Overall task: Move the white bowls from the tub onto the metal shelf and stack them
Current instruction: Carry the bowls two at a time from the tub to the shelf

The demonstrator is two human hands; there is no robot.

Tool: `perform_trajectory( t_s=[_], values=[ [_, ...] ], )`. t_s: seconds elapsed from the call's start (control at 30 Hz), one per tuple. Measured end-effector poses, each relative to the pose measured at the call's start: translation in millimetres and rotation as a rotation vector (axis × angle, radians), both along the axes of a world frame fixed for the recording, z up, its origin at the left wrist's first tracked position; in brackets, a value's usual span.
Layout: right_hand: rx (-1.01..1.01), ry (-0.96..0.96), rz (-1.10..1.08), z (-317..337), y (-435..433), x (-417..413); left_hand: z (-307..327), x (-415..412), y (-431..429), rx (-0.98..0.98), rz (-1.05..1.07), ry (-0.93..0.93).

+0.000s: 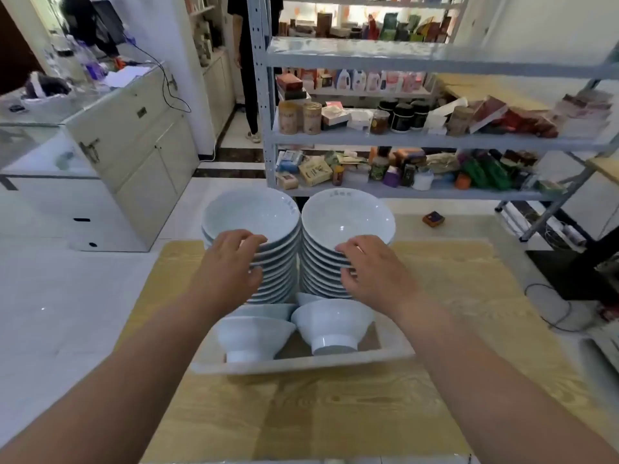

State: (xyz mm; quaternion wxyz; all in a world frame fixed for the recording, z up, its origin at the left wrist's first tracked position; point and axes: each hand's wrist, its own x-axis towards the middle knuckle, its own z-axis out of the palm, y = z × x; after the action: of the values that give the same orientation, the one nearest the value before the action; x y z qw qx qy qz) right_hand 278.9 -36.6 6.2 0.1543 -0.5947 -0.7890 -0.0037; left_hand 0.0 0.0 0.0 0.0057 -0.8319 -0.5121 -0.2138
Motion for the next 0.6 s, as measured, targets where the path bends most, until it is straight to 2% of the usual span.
perform_trajectory(
  t_s=[0.03, 0.13, 0.23, 0.47, 0.6],
  values=[
    [-0.051, -0.058, 0.004, -3, 14, 4, 0, 6, 13, 0.010, -0.008, 0.074],
    [-0.280, -0.190, -0.007, 1, 42, 11, 11, 18, 42, -0.176, 0.073, 0.332],
    [-0.335, -0.256, 0.022, -5, 58, 18, 12, 20, 61, -0.345, 0.095, 0.477],
    [-0.317, -0.117, 0.141, -5, 72, 33, 22, 14, 70, -0.528, 0.091, 0.368],
    [-0.226, -0.090, 0.181, 3, 76, 44, 30, 11, 65, -0.488, 0.119, 0.308]
  ],
)
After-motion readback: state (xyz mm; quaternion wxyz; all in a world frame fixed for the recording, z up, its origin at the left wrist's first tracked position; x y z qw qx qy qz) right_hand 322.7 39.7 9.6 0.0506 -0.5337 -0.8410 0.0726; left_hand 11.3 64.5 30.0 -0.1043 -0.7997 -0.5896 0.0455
